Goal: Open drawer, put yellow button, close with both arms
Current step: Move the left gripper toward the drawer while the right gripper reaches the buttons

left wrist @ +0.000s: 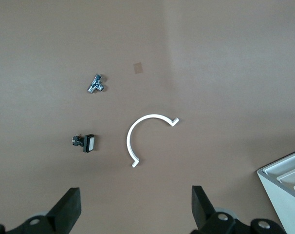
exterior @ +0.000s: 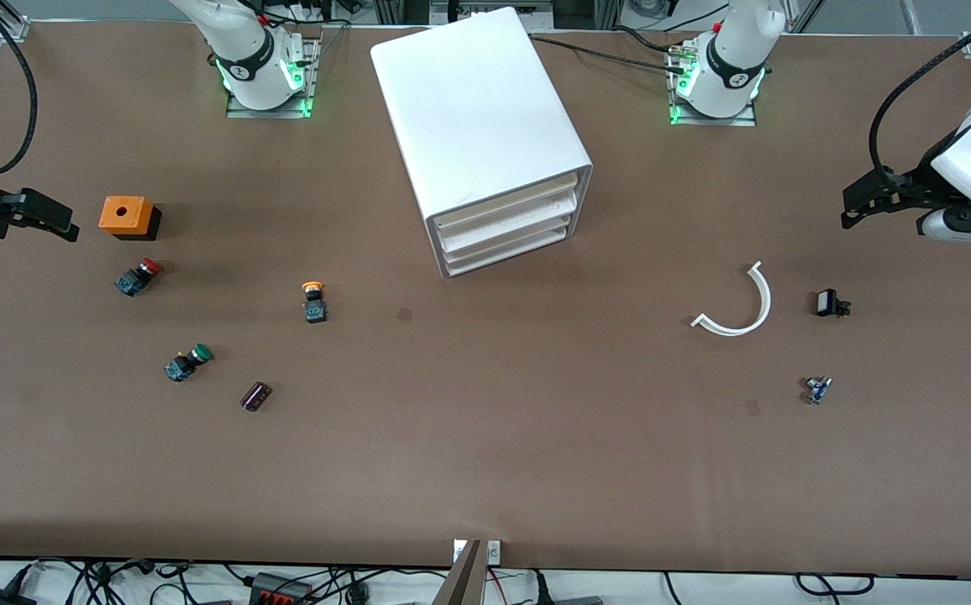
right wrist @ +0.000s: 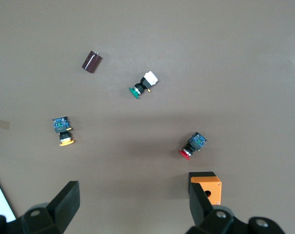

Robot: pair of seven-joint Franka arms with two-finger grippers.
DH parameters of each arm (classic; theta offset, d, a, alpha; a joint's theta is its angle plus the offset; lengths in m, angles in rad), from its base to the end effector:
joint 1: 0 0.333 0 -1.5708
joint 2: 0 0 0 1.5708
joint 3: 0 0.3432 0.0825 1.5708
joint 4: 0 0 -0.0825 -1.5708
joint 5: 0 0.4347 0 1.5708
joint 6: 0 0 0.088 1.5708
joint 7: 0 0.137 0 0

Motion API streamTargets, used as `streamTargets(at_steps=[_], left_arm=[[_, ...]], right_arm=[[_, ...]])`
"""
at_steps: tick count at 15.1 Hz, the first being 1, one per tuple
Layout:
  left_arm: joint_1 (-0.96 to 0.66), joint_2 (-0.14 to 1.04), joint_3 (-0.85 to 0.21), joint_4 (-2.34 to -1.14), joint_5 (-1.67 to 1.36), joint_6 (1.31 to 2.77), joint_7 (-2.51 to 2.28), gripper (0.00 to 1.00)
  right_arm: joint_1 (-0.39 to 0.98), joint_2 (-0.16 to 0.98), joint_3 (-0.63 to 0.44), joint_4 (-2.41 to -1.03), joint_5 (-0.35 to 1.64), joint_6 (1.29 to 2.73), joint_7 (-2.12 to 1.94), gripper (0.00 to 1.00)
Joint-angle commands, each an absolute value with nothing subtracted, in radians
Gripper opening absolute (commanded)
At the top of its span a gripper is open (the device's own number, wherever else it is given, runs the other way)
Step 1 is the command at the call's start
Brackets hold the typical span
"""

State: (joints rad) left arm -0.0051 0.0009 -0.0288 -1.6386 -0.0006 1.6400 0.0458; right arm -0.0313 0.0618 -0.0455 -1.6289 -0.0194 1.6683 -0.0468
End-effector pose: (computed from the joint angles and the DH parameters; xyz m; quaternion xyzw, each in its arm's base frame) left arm 0.6099 -0.0208 0.5916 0.9992 -0.0398 0.0003 0.0003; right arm 0.6279 -0.0501 0.5615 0.9998 -0.0139 -0.0118 0.0103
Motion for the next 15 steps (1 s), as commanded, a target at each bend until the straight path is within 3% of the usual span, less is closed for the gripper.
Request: streamTargets(at_steps=[1, 8, 15], left_arm=[[-0.002, 0.014, -0.031, -1.605, -0.02, 1.614, 0.064, 1.0], [-0.006, 0.014, -0.031, -1.605, -0.02, 1.612, 0.055, 1.0], [-0.057, 0.044, -0.064, -1.591, -0.021, 1.298, 0.067, 1.0]], right_arm=[[-0.031, 0.048, -0.046, -1.643, -0.025, 1.663, -0.06, 1.0], [-0.029, 0.052, -0.044, -1.646, -0.025, 1.661, -0.061, 1.0], [-0.021, 0.052, -0.04, -1.646, -0.025, 1.663, -0.06, 1.0]])
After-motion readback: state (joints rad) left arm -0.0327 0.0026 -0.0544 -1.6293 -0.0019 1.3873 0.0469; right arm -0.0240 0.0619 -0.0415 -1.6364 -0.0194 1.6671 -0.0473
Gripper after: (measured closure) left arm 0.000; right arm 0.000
